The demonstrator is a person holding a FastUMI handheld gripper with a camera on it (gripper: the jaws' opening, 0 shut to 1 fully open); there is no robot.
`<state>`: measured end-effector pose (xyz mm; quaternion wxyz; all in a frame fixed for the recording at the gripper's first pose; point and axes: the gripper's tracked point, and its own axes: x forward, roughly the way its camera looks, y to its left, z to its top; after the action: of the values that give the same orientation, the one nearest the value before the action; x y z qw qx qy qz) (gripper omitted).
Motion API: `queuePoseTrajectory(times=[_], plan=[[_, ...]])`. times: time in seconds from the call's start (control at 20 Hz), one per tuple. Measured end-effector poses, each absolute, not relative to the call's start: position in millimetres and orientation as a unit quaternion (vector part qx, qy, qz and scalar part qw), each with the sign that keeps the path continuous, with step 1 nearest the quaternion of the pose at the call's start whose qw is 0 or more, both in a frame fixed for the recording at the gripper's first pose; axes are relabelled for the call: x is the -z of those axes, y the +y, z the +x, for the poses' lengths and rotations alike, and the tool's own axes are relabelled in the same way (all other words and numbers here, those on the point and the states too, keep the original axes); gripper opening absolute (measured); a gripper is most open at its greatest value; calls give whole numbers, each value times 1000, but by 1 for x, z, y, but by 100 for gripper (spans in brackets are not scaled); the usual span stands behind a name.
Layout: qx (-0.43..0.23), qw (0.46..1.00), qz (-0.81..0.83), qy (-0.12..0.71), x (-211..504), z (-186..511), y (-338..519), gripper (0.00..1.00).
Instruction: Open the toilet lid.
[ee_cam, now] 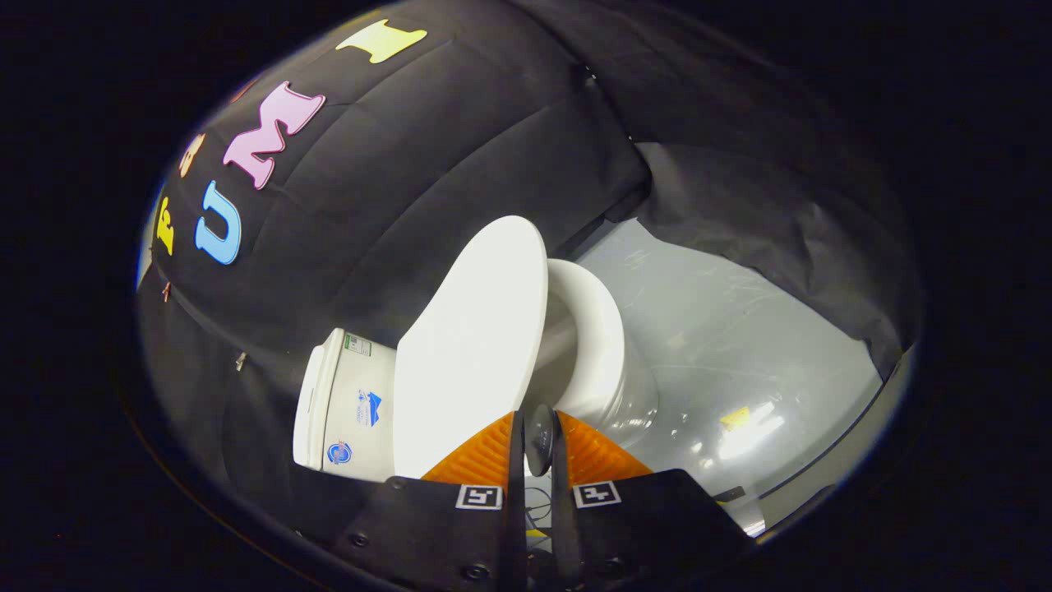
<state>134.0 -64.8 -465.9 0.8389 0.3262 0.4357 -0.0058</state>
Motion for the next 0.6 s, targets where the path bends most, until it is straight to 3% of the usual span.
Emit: queuePoseTrajectory(times=[0.6], plan=[[7,879,257,401,369,145,-15,17]])
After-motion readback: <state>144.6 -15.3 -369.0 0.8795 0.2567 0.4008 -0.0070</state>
